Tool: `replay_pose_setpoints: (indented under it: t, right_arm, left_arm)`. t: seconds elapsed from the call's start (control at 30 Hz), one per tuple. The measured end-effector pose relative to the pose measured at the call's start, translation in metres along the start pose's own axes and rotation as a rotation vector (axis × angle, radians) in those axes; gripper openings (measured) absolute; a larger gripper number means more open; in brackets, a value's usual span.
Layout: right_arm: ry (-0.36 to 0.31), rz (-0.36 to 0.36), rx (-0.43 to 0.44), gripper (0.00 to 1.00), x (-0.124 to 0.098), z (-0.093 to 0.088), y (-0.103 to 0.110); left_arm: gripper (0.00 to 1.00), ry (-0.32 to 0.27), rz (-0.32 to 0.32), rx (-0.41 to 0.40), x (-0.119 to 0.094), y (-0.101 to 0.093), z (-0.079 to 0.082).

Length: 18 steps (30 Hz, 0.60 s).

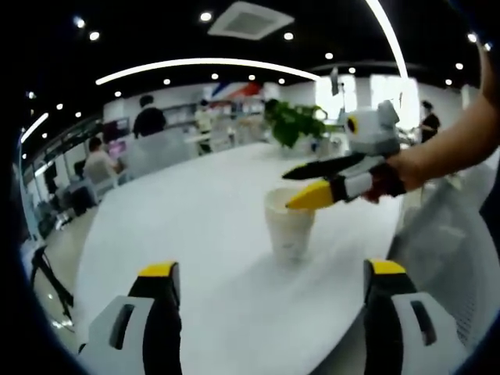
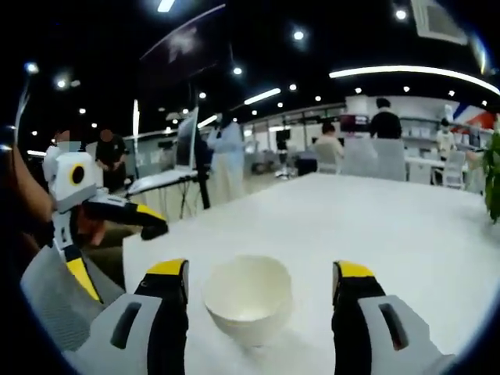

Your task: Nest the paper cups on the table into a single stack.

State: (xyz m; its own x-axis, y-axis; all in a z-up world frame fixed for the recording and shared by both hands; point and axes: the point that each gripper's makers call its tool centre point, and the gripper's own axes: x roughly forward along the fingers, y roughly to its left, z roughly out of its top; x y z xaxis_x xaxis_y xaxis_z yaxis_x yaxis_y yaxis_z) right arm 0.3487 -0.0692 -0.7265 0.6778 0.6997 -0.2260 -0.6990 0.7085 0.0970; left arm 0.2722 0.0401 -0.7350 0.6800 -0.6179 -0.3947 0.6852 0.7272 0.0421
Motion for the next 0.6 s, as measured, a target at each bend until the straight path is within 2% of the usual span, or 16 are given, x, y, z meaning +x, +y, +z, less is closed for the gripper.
replay_pose_setpoints:
  t: [0.07, 0.13, 0.17, 0.23, 0.3, 0.37, 0.4, 0.5, 0.53, 0.6]
  right_arm:
    - [0.000, -0.007, 0.001, 0.81, -0.008, -0.002, -0.005]
    - [0.005, 0.033, -0.019, 0.88, -0.015, -0.009, -0.001]
    - [0.022, 0.040, -0.033, 0.89, -0.018, -0.014, 0.000]
    - [0.092, 0.057, -0.055, 0.85, -0.024, -0.032, 0.001]
    - [0.112, 0.060, -0.088, 0.81, -0.026, -0.038, 0.001]
    - [0.134, 0.067, -0.104, 0.78, -0.027, -0.042, 0.002]
    - [0.185, 0.090, -0.127, 0.73, -0.027, -0.050, 0.003]
    - [0.272, 0.139, -0.172, 0.55, -0.025, -0.062, 0.007]
    - [0.299, 0.154, -0.189, 0.53, -0.022, -0.066, 0.008]
    - [0.312, 0.182, -0.206, 0.52, -0.015, -0.069, 0.010]
  left_arm:
    - [0.96, -0.008, -0.002, -0.005, 0.000, 0.000, 0.002]
    - [0.96, -0.017, -0.007, -0.012, 0.000, 0.000, 0.005]
    - [0.96, -0.028, -0.013, -0.012, 0.000, -0.001, 0.007]
    - [0.95, -0.060, -0.047, -0.003, 0.001, -0.004, 0.011]
    - [0.93, -0.047, -0.089, 0.030, 0.007, -0.007, 0.006]
    - [0.89, -0.019, -0.119, 0.080, 0.015, -0.008, -0.001]
    - [0.85, 0.013, -0.133, 0.119, 0.023, -0.007, -0.009]
    - [0.75, 0.062, -0.190, 0.129, 0.045, -0.012, -0.023]
    - [0.75, 0.080, -0.212, 0.134, 0.051, -0.015, -0.026]
    - [0.72, 0.109, -0.251, 0.150, 0.068, -0.019, -0.030]
